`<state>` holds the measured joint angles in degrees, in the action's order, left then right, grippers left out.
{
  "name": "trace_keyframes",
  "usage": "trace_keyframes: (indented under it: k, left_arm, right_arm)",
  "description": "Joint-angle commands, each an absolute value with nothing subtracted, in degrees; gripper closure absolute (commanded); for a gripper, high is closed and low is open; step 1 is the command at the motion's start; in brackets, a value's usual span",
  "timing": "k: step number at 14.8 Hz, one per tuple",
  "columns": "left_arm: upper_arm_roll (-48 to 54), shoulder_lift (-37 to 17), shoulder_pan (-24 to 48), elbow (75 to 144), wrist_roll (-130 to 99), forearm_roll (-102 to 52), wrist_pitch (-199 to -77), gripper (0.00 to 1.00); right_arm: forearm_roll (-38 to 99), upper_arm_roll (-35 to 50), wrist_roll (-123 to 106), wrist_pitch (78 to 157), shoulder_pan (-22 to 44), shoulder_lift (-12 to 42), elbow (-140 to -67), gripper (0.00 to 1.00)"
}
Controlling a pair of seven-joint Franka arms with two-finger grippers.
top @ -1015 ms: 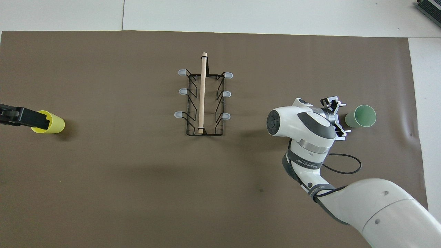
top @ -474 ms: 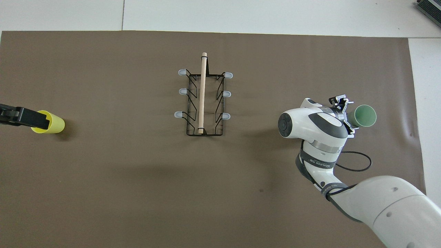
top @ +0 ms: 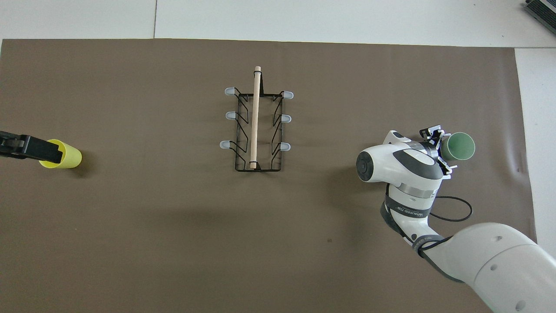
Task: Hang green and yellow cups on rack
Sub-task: 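Close the right gripper on the pale green cup's rim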
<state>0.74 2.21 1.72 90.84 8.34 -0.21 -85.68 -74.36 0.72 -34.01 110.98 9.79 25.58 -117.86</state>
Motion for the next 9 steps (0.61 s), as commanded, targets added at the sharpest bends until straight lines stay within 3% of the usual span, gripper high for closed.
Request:
trace_keyframes:
  k: [1,4,7,8,9]
  left_arm:
    - [1.41,2.99,0.97,91.67,7.91,0.79,-85.25,0.00]
    - [1.41,2.99,0.97,91.58,7.91,0.79,-85.25,0.00]
    - [1.41,2.99,0.97,91.67,7.91,0.79,-85.25,0.00]
    - [1.41,2.99,0.97,91.67,7.91,0.79,-85.25,0.00]
    - [1.41,2.99,0.97,91.67,7.91,0.79,-85.25,0.00]
  right_arm:
    - [-76.29,1.14,-32.61,112.32,9.05,23.73,-120.15,0.00]
    - [-77.60,1.14,-32.00,112.32,8.88,23.73,-120.15,0.05]
    - [-77.70,1.14,-31.11,112.41,8.88,23.73,-120.15,0.32]
    - [-77.70,1.14,-31.11,112.41,8.88,23.73,-120.15,0.53]
    - [-77.70,1.14,-31.11,112.41,8.88,23.64,-120.15,0.92]
